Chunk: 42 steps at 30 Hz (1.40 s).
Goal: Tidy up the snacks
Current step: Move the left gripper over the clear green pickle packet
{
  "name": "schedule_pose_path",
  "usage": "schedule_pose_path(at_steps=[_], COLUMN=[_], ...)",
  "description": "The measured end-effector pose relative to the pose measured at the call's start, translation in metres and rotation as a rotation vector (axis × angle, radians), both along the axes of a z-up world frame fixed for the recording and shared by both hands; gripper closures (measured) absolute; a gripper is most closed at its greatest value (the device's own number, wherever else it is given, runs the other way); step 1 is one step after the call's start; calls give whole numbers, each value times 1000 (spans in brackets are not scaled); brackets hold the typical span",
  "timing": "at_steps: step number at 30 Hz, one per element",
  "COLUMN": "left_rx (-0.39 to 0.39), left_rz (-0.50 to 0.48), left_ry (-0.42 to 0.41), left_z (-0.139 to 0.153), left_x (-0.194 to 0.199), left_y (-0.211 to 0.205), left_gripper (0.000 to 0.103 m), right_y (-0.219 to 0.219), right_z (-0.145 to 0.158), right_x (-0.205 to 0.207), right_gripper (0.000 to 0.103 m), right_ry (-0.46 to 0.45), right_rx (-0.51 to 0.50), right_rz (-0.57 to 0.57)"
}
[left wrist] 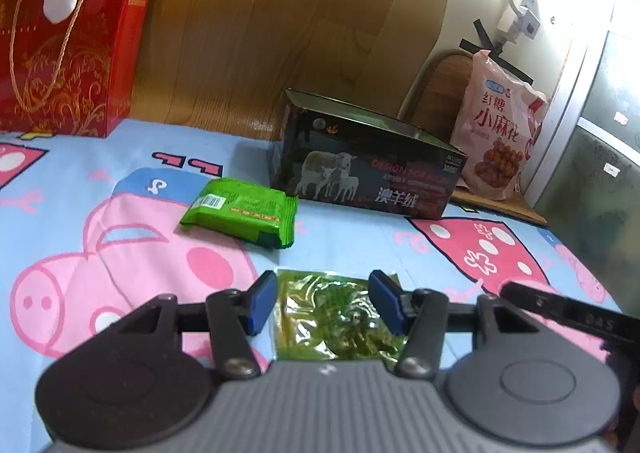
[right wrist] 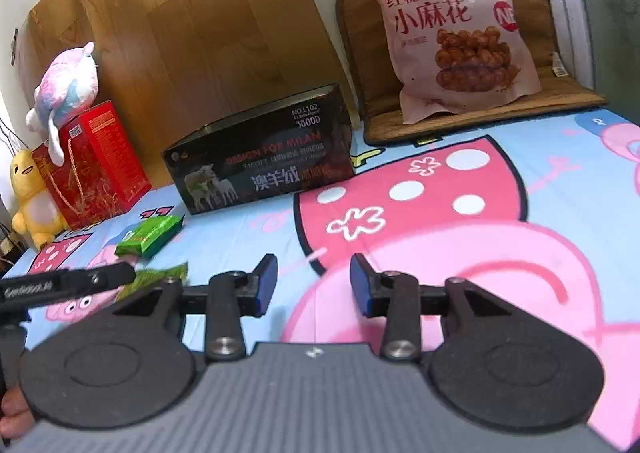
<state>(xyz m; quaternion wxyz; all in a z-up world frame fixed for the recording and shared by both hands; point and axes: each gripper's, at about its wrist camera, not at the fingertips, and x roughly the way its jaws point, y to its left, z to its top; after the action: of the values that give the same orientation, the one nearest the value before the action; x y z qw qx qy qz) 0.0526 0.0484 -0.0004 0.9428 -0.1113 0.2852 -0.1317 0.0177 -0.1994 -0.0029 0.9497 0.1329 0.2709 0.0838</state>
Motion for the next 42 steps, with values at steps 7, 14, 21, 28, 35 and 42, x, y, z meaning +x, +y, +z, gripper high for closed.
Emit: schedule_pose_path(at_steps=[7, 14, 21, 28, 35, 42], left_rx=[47, 98, 113, 94, 98, 98], left_rz=[20, 52, 80, 86, 74, 74], left_ry=[-39, -71, -93, -83, -90, -91], left_z=[2, 3, 4, 4, 4, 4], left_x=[-9, -22, -34, -34, -34, -34], left_y=[-6, -9, -6, -1, 0, 0], left_gripper=[52, 52, 49, 49, 49, 49], right_y=[-11, -16, -14, -12, -9, -9], right_z=[-2, -4, -5, -5, -6, -6], right_x=[-22, -28, -28, -29, -29, -28], right_gripper=[60, 60, 60, 58, 57, 57], right_ry=[-1, -7, 1, 2, 8, 9], right_rx=[35, 57, 52, 45, 34, 35], right_rz=[-22, -24, -9, 1, 2, 2])
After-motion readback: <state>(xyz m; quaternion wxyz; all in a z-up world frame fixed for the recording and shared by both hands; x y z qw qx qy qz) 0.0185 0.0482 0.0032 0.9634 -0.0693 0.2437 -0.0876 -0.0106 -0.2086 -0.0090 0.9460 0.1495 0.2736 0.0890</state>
